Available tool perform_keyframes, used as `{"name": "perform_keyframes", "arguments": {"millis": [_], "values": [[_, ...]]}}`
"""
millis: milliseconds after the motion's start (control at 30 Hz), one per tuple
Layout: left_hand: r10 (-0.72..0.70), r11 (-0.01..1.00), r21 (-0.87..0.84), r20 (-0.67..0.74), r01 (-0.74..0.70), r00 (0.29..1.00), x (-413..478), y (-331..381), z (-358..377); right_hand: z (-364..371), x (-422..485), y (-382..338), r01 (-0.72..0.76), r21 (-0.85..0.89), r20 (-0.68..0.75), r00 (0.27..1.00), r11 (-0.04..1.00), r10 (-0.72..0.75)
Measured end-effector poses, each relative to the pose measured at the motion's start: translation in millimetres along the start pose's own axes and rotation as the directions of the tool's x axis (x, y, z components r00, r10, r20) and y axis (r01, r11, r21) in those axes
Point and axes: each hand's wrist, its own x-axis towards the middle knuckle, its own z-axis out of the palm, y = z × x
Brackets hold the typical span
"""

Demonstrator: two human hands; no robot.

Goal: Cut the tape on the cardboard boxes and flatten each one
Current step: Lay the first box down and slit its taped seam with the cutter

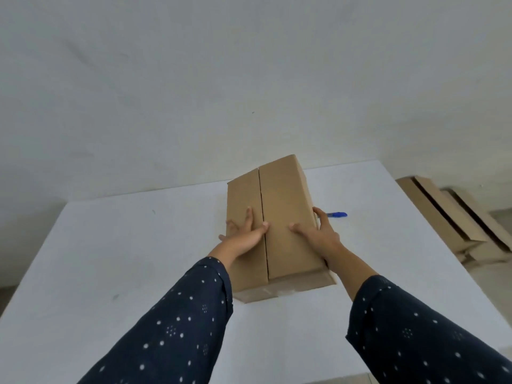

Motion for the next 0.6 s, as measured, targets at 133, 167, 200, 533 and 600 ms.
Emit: {"name": "perform_keyframes", "arguments": {"millis": [133, 167, 200, 533, 600], "values": [[0.039, 0.941, -0.337, 0.049, -0.020, 0.998, -13, 12, -19, 14, -26, -33, 0.097, -0.158, -0.070, 0.992, 0.983, -0.109], [0.029, 0.899, -0.437, 0.027, -0.015, 0.999, -15, 11, -24, 16, -32, -42, 0.127, -0.197, -0.084, 0.986, 0.972, -0.146], [0.021, 0.857, -0.514, 0.016, -0.010, 1.000, -21, 10, -31, 19, -36, -49, 0.159, -0.214, -0.087, 0.980, 0.964, -0.181], [0.011, 0.649, -0.751, -0.153, -0.123, 0.988, -40, -46, -83, 97, -70, -65, 0.406, 0.135, 0.118, 0.899, 0.904, -0.421], [0.014, 0.701, -0.685, -0.263, -0.197, 0.965, -40, -60, -97, 113, -75, -65, 0.410, 0.193, 0.131, 0.890, 0.891, -0.438]]}}
